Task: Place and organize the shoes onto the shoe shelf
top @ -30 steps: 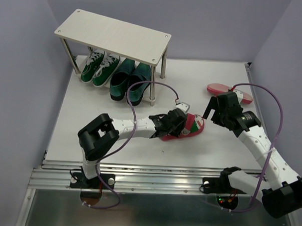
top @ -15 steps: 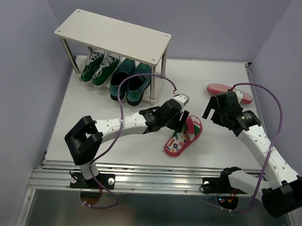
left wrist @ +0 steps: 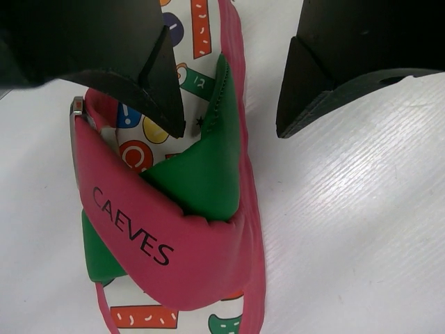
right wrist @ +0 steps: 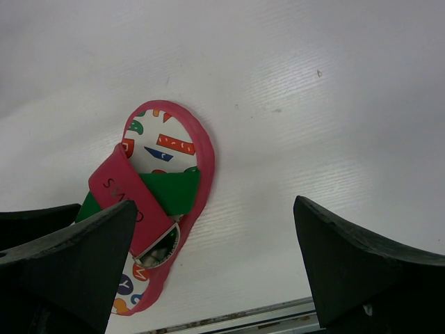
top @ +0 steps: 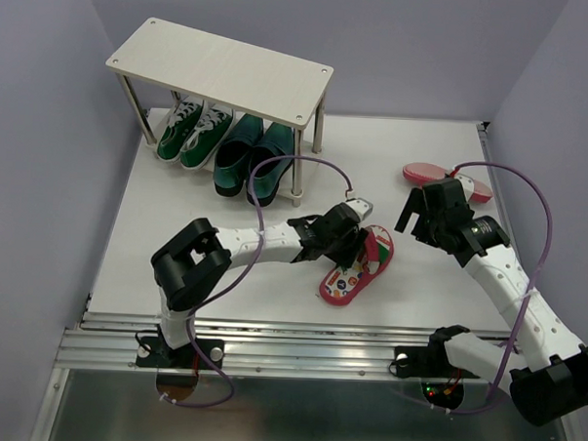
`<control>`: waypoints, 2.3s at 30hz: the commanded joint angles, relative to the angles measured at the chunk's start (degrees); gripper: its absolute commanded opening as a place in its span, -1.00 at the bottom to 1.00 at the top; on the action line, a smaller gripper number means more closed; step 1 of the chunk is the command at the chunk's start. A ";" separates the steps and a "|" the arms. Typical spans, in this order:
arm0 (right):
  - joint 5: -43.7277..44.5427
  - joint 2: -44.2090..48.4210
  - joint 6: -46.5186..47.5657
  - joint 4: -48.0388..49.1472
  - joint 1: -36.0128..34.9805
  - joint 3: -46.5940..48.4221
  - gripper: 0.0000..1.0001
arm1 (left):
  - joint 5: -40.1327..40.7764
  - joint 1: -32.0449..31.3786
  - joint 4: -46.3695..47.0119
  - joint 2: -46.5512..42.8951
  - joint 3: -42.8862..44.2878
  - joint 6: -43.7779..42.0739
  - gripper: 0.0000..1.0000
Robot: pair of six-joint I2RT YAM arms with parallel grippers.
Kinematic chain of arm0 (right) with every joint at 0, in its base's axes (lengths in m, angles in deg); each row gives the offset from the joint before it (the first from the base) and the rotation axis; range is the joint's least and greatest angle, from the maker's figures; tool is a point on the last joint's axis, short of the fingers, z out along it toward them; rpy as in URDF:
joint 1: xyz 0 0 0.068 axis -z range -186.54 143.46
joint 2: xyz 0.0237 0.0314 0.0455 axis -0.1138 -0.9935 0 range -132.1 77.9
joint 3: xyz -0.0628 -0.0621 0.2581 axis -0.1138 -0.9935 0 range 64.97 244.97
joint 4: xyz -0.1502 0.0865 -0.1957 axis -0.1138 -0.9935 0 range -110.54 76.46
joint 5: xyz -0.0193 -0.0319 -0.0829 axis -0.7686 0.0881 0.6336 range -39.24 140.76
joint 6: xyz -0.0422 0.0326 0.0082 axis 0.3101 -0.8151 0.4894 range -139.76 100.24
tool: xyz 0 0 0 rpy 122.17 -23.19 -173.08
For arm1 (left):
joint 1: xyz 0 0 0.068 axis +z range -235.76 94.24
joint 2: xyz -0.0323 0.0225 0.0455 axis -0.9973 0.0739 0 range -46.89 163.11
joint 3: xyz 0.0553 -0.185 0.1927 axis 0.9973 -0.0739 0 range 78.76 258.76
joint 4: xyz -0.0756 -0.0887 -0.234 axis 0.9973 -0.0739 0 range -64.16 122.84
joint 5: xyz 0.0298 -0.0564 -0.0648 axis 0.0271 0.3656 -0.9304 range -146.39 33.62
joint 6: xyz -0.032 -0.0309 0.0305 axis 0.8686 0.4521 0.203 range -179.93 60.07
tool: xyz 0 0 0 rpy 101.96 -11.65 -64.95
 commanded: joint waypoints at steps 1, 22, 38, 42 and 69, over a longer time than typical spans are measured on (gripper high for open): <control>0.92 1.21 0.78 -0.10 0.32 3.00 1.00 | -1.51 0.03 4.40 1.13 1.30 0.34 0.21; 10.91 6.65 -3.61 -0.27 0.32 1.77 1.00 | 4.90 0.91 -10.34 -18.55 9.89 5.09 -1.00; 13.84 10.62 -6.34 -0.18 0.32 3.79 1.00 | 4.02 11.80 -24.67 -20.05 44.44 -3.43 -1.00; 12.70 9.73 -6.08 0.17 0.32 4.06 1.00 | 3.94 16.46 -24.95 -18.64 51.12 -6.94 -1.00; 8.04 9.47 -6.52 0.52 0.32 4.67 1.00 | -15.13 45.64 -20.11 -1.86 68.80 -12.05 -1.00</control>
